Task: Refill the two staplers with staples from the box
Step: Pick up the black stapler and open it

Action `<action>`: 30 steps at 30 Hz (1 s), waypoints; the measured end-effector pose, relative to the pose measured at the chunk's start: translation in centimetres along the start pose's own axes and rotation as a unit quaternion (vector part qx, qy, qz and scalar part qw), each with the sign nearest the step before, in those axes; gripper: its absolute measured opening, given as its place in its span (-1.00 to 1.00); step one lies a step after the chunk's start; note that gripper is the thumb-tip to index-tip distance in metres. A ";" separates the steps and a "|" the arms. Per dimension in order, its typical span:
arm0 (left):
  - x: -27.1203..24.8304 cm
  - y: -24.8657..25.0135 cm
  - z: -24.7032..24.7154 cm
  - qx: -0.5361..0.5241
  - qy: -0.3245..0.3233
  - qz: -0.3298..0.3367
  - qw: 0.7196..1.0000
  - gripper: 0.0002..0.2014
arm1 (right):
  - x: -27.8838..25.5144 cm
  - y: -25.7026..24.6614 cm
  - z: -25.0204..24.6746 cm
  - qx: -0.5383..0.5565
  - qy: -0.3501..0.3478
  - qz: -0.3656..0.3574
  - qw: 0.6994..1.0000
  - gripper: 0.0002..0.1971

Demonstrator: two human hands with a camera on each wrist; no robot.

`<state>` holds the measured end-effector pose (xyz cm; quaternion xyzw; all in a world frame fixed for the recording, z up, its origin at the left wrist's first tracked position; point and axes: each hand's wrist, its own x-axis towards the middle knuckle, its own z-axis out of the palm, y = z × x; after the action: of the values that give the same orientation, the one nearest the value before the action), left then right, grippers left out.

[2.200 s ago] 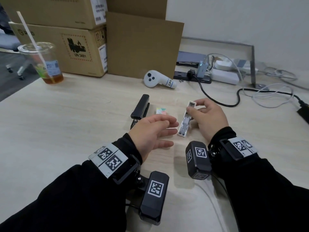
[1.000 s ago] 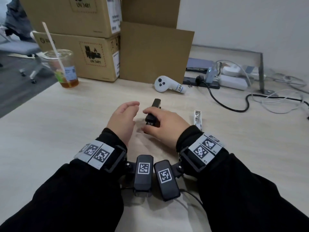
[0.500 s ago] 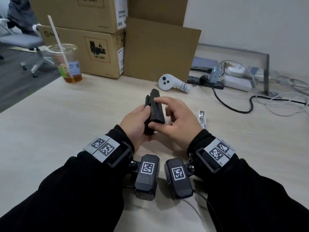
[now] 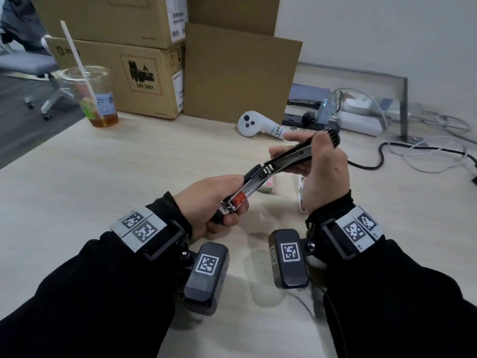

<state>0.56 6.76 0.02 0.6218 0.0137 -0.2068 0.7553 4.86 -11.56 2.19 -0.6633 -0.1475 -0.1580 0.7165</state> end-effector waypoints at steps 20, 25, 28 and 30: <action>0.2 0.5 -0.1 -0.029 0.059 0.086 0.994 -0.62 | 1.2 1.2 -0.1 -0.090 0.023 0.159 0.983 -0.53; 0.3 1.1 -0.3 0.005 0.176 0.092 0.980 -0.71 | 0.5 1.5 0.7 -0.209 -0.057 0.037 0.976 -0.83; 0.4 1.1 -1.1 0.067 0.246 0.129 0.958 -0.78 | 0.5 1.9 0.7 -0.259 -0.097 0.029 0.961 -0.81; 0.4 1.1 -1.5 0.107 0.264 0.139 0.948 -0.73 | 0.6 2.3 0.7 -0.258 -0.128 0.057 0.956 -0.79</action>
<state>1.63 8.18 0.57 0.7268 0.1040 0.0717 0.6751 6.33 -10.72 0.41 -0.8474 -0.1538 -0.0631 0.5042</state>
